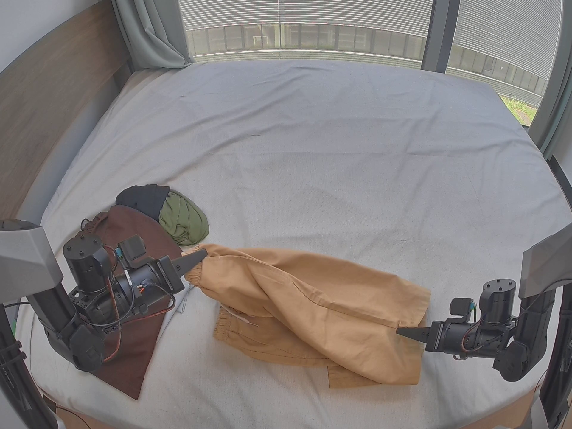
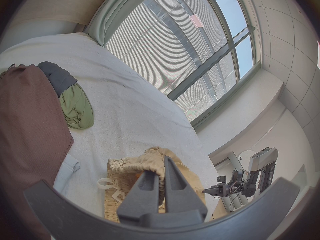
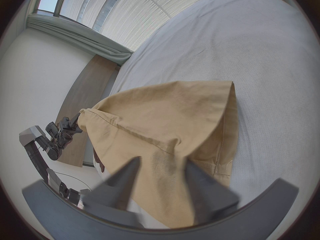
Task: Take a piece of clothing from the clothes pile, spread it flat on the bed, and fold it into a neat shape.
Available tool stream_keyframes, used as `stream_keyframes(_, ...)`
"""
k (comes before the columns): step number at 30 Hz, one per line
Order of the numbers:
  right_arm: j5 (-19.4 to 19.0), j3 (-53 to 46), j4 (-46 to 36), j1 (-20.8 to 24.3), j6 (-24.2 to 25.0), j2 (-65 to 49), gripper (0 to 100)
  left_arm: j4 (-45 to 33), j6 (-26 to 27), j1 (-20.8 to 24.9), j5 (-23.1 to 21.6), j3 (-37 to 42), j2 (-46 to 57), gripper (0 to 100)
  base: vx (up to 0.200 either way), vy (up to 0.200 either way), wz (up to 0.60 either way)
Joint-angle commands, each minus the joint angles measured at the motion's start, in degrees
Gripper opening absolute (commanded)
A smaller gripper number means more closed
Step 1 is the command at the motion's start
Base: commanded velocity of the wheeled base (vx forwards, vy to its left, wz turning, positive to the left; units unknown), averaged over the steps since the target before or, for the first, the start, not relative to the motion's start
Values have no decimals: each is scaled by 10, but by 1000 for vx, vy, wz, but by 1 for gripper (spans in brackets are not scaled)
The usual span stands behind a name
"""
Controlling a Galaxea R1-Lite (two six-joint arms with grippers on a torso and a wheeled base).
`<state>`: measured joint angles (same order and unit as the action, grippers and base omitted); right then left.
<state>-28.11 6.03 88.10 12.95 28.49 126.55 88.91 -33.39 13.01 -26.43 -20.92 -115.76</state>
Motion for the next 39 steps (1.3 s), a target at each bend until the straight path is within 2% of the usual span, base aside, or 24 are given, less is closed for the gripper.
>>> stream_keyframes(1, 0, -1, 1, -3, 0, -3, 0, 0, 0, 2, 1, -3, -4, 0, 0, 0, 0)
stream_keyframes(7, -5, -5, 1, -12, -6, -43, 0, 0, -1, -1, 1, -7, -8, 0, 0, 0, 0)
stream_keyframes(14, -66, -20, 1, -25, -16, -68, 0, 0, -1, -2, 2, -12, -16, 0, 0, 0, 0)
stream_keyframes(27, -65, -16, 1, -31, -23, -57, 0, 0, -2, -7, 1, -17, -17, 0, 0, 0, 0)
stream_keyframes(28, -64, -15, 1, -31, -26, -49, 100, 0, -2, -7, 1, -17, -16, 0, 0, 0, 0)
stream_keyframes(34, -61, 14, 2, -25, -57, 29, 100, 0, -1, -7, 1, -16, -16, 0, 0, 0, 0)
stream_keyframes(39, -63, 35, 2, -22, -55, 53, 100, 0, -1, -7, 1, -17, -14, 0, 0, 0, 0)
